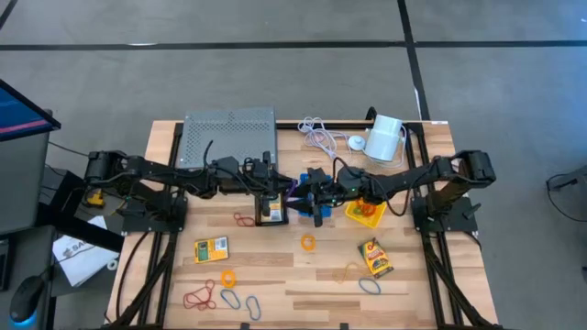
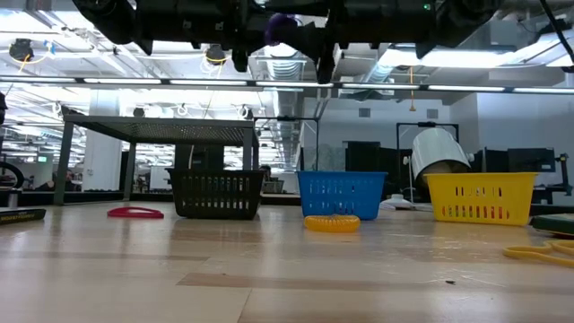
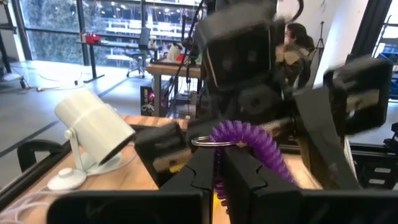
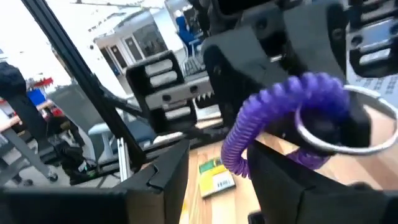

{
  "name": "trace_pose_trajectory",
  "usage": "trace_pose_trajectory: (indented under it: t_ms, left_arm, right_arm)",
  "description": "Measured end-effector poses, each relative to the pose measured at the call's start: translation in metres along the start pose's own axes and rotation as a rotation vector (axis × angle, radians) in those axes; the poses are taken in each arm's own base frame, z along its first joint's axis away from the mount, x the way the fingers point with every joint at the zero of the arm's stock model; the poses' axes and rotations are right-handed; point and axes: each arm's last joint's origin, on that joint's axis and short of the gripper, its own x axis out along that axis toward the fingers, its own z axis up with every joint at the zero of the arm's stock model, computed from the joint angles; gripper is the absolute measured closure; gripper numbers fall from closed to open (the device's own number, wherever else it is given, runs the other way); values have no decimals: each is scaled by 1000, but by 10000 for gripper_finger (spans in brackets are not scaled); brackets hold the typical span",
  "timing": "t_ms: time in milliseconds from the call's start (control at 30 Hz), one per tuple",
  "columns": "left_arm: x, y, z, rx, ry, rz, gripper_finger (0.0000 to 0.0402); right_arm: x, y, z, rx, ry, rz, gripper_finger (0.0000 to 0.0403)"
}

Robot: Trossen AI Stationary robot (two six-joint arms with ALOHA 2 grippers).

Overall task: Pick & Place Office Desk Supplies
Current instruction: Put the violet stretchable key holder into the yellow basket

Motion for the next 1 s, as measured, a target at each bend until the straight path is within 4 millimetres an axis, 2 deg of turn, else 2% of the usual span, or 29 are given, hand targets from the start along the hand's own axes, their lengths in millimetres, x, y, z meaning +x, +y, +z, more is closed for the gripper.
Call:
trace_pose_trajectory:
  t_ms: [100, 200, 267, 433, 733, 1000]
  left_arm:
    - [0, 0, -1, -5, 10, 0, 396]
    - [0, 0, -1, -11, 14, 0, 395]
    - [0, 0, -1, -11, 14, 0, 395]
    - [0, 0, -1, -19, 14, 0, 382]
    - [0, -2, 0, -44, 10, -5, 322]
    - [-2, -2, 3, -45, 0, -6, 265]
  right_arm:
    - [0, 1, 2, -21, -5, 9, 301]
    - [-2, 2, 5, -44, -14, 19, 369]
    - [-1, 3, 4, -68, -10, 21, 388]
    - [-1, 4, 3, -70, 1, 20, 393]
    - [-3, 5, 4, -79, 14, 17, 400]
    - [-16, 15, 18, -118, 1, 30, 402]
